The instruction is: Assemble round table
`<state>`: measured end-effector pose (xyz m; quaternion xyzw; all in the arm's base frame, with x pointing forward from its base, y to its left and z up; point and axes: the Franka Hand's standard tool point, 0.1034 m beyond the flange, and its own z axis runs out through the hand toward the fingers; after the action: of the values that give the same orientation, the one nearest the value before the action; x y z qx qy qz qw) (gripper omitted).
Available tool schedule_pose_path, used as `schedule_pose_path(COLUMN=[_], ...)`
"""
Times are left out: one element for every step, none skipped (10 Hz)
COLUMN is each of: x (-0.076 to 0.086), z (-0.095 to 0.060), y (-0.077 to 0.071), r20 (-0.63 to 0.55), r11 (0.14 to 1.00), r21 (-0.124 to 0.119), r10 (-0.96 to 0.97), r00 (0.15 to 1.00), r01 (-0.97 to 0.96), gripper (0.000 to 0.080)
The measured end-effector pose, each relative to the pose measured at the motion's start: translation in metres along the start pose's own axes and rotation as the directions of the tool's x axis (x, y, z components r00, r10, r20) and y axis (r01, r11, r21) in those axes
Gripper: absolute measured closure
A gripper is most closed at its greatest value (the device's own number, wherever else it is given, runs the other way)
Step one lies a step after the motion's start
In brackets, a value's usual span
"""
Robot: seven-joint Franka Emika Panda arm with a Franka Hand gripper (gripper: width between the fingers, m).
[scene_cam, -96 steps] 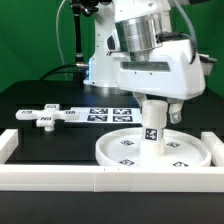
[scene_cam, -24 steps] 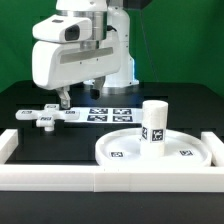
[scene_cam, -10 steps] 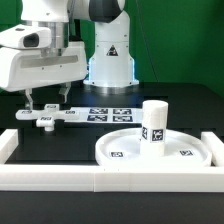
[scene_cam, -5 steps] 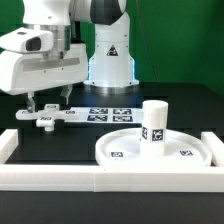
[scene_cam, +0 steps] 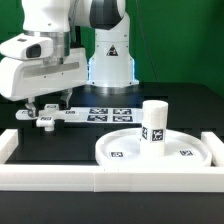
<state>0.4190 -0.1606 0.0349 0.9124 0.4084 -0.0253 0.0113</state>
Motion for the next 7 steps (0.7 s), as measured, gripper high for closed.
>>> schedule_pose_path(x=[-0.0009, -0.0012, -0.0017, -0.0019, -0.0017, -0.0009, -0.0001], z=[0.0008, 0.0013, 0.002, 0.0029, 0.0038, 0.0052, 0.0069], y=[-0.0002, -0.0004, -0.0007, -0.0012, -0.0017, -0.0016, -0.0001], r20=[0.001, 0.002, 0.002, 0.003, 0.004, 0.005, 0.007], r11=[1.0, 1.0, 1.0, 1.0, 1.0, 1.0, 1.0], r21=[0.001, 0.003, 0.004, 0.006, 0.007, 0.009, 0.01], r10=[0.001, 0.001, 0.001, 0.001, 0.001, -0.001, -0.002], r00=[1.0, 1.0, 1.0, 1.0, 1.0, 1.0, 1.0], r01=[-0.001, -0.001, -0.001, -0.001, -0.001, 0.001, 0.002], gripper=[0.0151, 0.0151, 0.0151, 0.0151, 0.0151, 0.0151, 0.0151])
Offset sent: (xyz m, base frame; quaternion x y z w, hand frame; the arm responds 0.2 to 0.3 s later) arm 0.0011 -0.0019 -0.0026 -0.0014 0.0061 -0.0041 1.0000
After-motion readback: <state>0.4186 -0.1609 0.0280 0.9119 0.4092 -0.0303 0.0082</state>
